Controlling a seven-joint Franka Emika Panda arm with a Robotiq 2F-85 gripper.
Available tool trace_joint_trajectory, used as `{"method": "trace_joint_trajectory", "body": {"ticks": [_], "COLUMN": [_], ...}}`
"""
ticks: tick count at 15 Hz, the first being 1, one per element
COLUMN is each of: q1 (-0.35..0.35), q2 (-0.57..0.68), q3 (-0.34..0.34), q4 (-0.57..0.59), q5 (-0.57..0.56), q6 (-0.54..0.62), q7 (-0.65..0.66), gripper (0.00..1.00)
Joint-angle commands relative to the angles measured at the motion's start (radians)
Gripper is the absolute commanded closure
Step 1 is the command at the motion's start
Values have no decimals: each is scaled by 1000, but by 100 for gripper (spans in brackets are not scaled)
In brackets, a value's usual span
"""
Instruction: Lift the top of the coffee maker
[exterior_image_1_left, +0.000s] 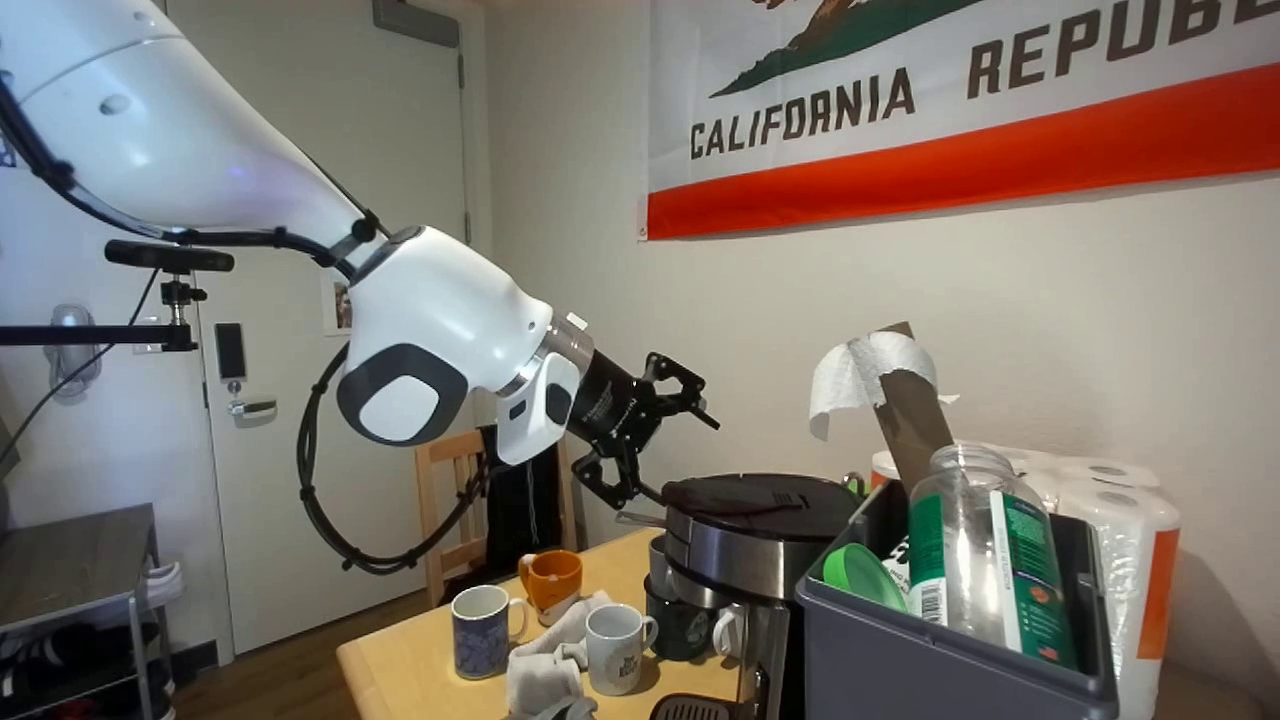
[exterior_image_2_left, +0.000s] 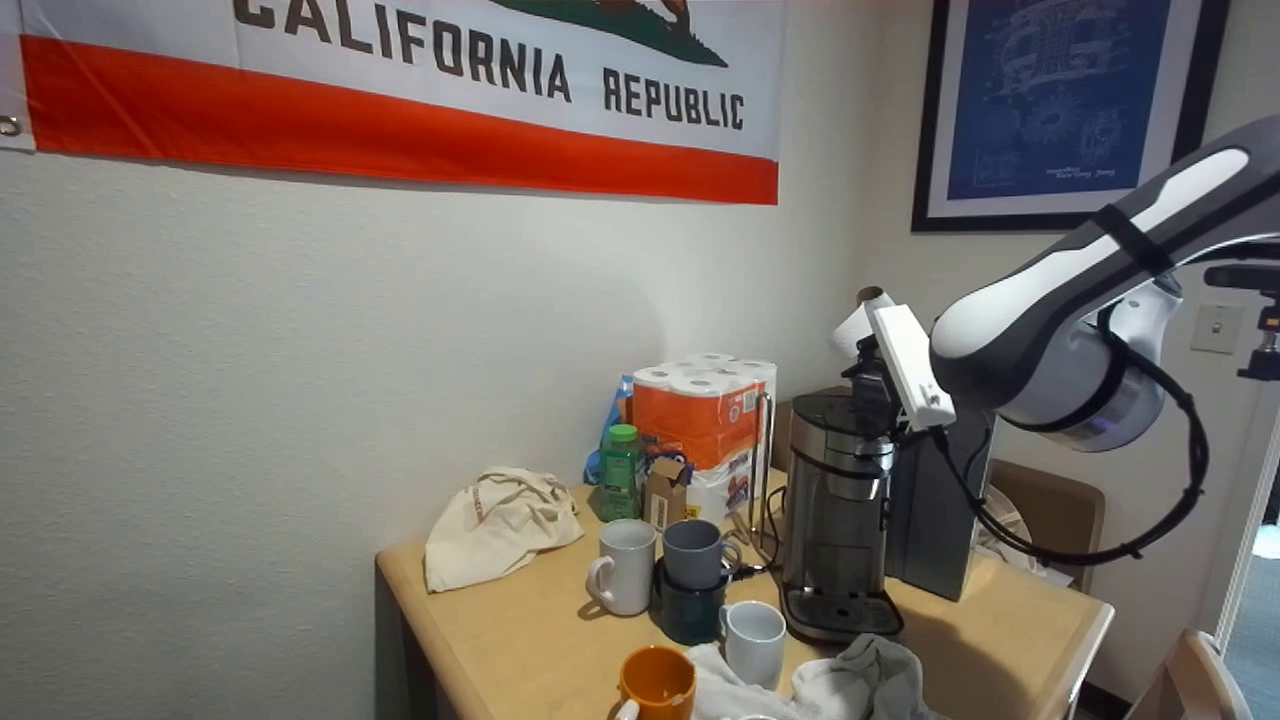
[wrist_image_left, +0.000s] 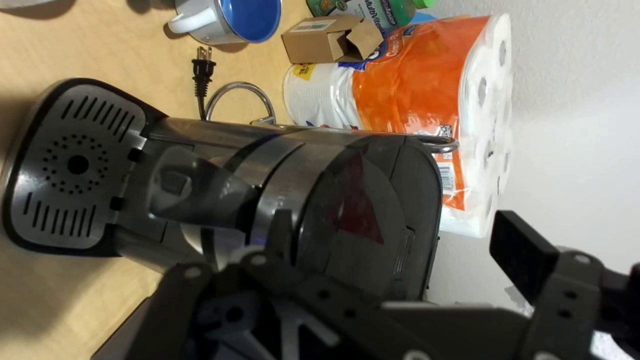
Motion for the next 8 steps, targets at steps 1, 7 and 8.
{"method": "trace_joint_trajectory", "body": {"ticks": [1, 7, 8], "q1": [8, 23, 29], "q2": [-19, -49, -56], "q3": [2, 12, 16], "q4": [19, 7, 2], "q5": [10, 5, 7], "q6": [-2, -2, -2], "q7": [-4, -14, -11], "gripper": [0, 0, 0]}}
